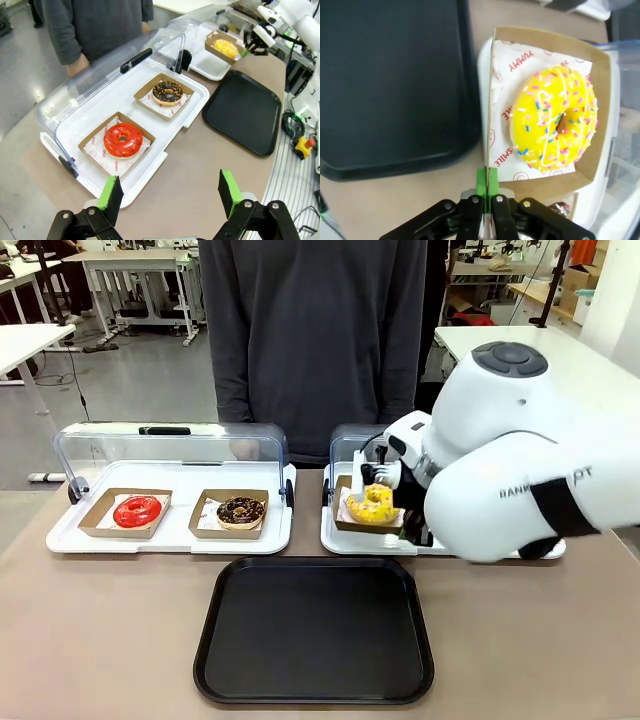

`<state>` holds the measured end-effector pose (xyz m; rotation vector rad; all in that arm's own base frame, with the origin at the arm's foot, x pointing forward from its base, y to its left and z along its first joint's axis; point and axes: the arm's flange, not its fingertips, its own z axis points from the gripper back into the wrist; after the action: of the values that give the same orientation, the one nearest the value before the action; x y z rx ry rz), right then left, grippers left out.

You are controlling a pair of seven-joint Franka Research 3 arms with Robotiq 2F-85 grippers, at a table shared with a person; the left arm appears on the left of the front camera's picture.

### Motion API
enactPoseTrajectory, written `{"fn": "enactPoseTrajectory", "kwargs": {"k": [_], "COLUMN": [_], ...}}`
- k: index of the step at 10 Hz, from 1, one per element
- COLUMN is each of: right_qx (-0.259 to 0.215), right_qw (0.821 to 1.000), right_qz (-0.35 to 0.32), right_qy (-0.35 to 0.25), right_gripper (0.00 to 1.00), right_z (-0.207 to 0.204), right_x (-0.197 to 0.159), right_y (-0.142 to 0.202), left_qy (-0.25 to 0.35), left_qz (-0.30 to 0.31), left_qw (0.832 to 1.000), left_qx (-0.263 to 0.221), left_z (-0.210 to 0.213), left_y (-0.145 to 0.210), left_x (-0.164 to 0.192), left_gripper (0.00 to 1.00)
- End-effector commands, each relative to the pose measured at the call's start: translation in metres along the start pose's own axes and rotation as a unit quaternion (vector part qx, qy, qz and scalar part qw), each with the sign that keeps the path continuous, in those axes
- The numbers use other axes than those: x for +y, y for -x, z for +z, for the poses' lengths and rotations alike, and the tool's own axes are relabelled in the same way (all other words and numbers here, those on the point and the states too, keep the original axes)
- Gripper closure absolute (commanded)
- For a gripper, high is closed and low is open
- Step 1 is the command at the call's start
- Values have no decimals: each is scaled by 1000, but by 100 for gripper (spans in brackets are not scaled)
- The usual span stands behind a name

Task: Move the third donut from the left to the tray.
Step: Pick up the Paper togo box containing the Donut indicated by the person and place it on the Handle tray.

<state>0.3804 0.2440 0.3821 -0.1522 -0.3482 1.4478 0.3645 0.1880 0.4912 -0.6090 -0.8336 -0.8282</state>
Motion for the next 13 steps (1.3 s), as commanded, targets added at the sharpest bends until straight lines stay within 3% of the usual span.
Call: {"fn": "enactPoseTrajectory", "kwargs": {"k": [1,6,13], "right_qx": [-5,-4,7], "right_qw": [1000,1000,1000], "right_qz": [-16,10,22], "right_qy": [2,-1,-8], "right_gripper": [98,98,98], "right_z": [6,-14,-40], "right_x": [31,108,167], "right_y": [-13,-55,-74], "left_qy": [3,3,3], "left_qz": [1,1,1], "left_qw": [1000,1000,1000], "left_qx": [-2,-2,-2], "left_z": [1,1,1], "left_y": [-2,-2,-2], "left_x": [-2,-2,-2], "left_gripper": [0,0,0]}}
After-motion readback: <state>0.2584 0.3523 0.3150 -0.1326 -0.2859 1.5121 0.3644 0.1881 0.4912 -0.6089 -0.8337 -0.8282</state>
